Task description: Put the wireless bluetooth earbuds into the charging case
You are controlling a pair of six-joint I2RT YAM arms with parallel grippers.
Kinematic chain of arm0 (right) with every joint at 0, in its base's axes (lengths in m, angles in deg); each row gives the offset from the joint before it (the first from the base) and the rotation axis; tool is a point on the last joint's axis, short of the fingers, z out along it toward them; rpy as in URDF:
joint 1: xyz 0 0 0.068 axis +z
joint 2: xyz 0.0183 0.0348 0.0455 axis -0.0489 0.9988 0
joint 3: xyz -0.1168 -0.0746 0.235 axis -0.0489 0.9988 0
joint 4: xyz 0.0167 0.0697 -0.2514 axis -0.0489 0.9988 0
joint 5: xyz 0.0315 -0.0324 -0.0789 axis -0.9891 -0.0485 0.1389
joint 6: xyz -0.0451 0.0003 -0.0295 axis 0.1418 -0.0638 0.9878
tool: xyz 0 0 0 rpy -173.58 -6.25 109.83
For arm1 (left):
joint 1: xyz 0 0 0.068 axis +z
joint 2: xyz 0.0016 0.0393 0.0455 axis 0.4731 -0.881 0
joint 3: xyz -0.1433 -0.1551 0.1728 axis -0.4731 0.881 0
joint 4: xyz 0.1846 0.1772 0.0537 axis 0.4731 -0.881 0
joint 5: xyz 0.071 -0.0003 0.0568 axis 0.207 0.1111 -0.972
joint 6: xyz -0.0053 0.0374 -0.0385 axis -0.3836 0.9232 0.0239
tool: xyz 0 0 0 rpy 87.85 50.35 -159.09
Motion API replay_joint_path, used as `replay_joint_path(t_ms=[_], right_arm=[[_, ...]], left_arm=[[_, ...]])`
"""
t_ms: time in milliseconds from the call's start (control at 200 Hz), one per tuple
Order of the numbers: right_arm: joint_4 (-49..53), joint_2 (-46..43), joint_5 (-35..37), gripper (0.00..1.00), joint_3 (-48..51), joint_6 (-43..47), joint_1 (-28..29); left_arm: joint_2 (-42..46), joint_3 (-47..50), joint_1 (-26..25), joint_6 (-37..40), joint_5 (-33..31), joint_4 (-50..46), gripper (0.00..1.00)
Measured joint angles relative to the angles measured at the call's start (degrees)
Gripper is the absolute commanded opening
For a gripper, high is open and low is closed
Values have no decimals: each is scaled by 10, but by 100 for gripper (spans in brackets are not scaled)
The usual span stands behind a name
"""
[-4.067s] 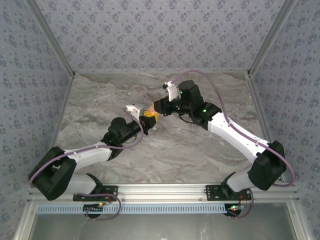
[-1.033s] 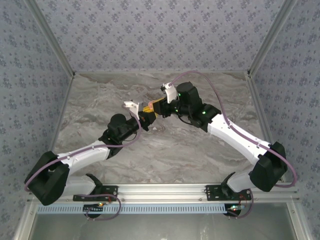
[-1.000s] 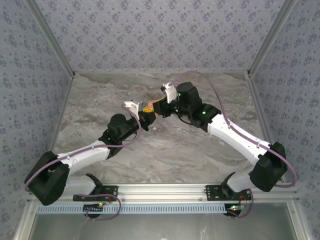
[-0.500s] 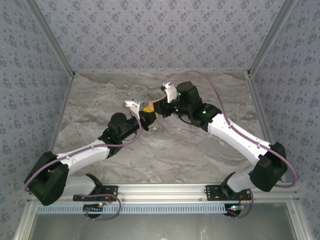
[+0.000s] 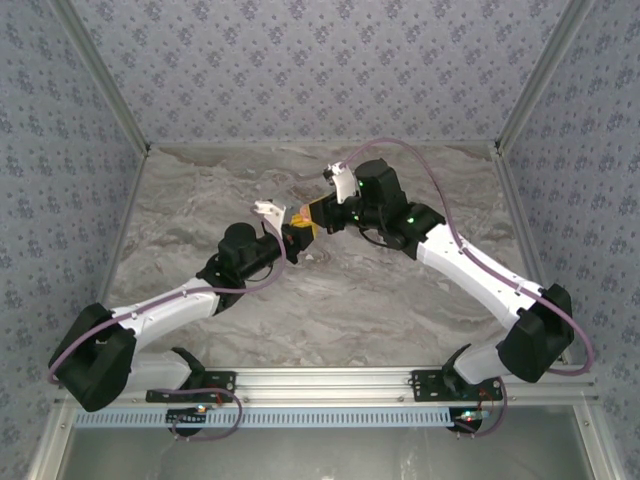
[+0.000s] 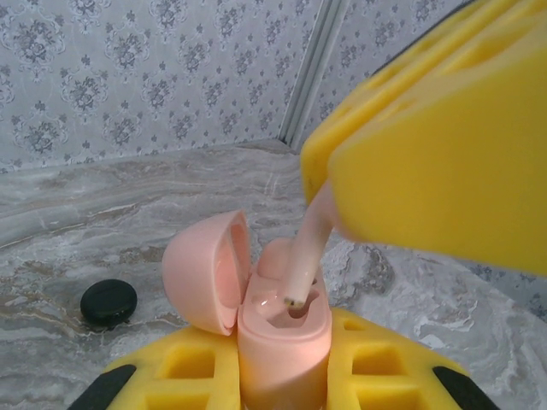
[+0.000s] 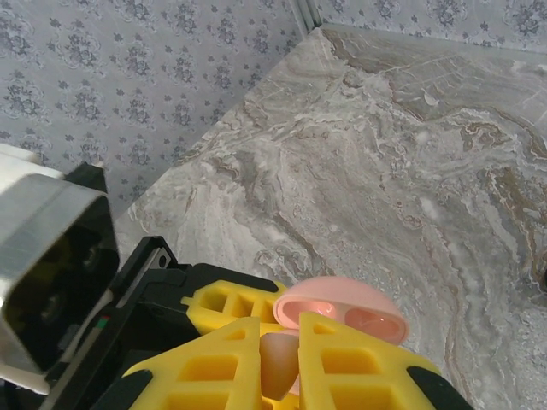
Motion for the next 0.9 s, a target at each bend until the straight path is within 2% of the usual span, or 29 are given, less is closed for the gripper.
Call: replay_joint_path(t_ms=[445, 900], right_arm=[[43, -8, 0, 13, -1, 2, -28], [78, -18, -34, 13, -1, 26, -12]], left_arm=[[12, -8, 0, 62, -18, -94, 10], [44, -7, 0, 157, -2, -101, 8]])
